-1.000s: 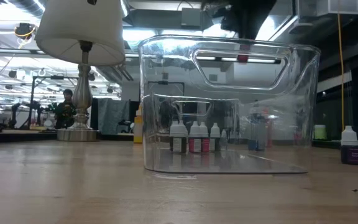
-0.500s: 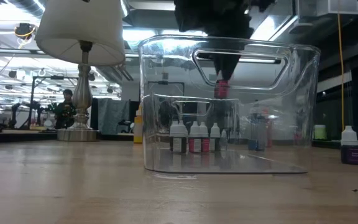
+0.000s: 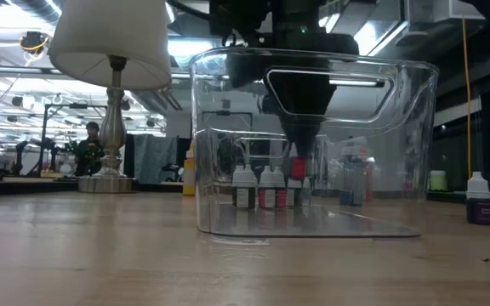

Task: Pick & Place food coloring
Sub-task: Put the small red food coloring bottle into the transparent container

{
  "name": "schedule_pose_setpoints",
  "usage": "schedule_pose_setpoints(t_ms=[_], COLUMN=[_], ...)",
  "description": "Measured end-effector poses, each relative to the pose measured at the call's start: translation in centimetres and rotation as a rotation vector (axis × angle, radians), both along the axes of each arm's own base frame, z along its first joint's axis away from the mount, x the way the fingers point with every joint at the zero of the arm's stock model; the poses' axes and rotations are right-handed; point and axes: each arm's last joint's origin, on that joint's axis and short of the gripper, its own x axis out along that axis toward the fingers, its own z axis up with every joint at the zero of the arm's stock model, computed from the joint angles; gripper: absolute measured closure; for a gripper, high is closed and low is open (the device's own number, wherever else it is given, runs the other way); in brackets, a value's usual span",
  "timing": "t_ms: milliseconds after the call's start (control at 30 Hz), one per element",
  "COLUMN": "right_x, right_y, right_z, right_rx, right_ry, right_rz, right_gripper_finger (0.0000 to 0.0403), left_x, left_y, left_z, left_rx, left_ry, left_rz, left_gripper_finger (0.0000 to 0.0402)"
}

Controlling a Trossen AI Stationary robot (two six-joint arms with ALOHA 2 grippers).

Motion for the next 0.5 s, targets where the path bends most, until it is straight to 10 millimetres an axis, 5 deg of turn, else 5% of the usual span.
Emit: schedule_pose_setpoints(t_ms=[500], right_x=[-0.4], right_y=[-1.5], right_z=[-2.8], right_rx=[-0.039], right_ry=[0.047], right_rz=[-0.054], right_gripper_finger=[0.0328], left_x=[0.0], left_y=[0.0], left_z=[-0.3], left_rx=[0.006], left_ry=[0.026], left_rz=[-0.016], left_gripper_finger=[0.0343])
